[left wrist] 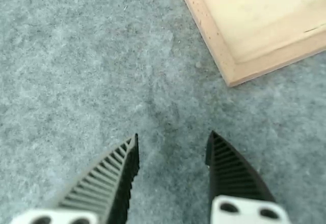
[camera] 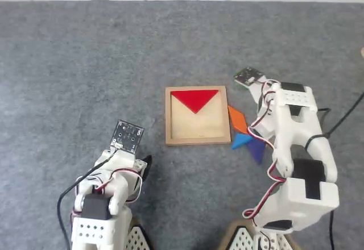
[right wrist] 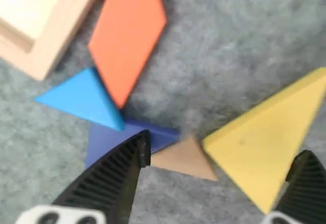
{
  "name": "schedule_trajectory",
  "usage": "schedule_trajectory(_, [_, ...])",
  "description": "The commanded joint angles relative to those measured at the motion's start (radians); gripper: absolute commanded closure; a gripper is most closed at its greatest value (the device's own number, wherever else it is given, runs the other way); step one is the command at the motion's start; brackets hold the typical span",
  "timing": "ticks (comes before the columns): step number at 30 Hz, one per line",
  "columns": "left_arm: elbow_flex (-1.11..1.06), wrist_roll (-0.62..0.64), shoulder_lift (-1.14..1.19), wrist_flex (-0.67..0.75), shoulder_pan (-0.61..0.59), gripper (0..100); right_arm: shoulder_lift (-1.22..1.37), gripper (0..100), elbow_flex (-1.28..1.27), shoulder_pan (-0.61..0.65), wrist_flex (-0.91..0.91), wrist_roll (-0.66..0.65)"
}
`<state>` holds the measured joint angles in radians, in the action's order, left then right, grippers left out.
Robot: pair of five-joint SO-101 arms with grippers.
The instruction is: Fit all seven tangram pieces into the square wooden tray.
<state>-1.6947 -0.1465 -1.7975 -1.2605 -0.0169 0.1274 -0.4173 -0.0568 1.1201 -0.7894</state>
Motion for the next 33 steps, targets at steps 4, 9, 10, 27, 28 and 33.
schedule_trajectory(4, [0.01,-0.009,-0.02,-0.003,-0.005,79,-0.004,58.6,0.009,-0.07,-0.044,-0.124])
schedule_trajectory(9, [0.01,-0.009,-0.02,-0.003,-0.005,79,0.013,58.6,0.008,-0.081,-0.085,-0.14])
schedule_trajectory(10, [0.01,-0.009,-0.02,-0.003,-0.005,79,0.03,58.6,0.011,-0.082,-0.088,-0.158])
schedule_trajectory(27, [0.01,-0.009,-0.02,-0.003,-0.005,79,0.242,60.5,0.224,-0.15,0.047,-0.183])
schedule_trajectory(28, [0.01,-0.009,-0.02,-0.003,-0.005,79,0.242,63.4,0.227,-0.15,0.048,-0.183])
schedule_trajectory(33, [0.01,-0.009,-0.02,-0.003,-0.005,79,0.251,84.8,0.252,-0.145,0.051,-0.183])
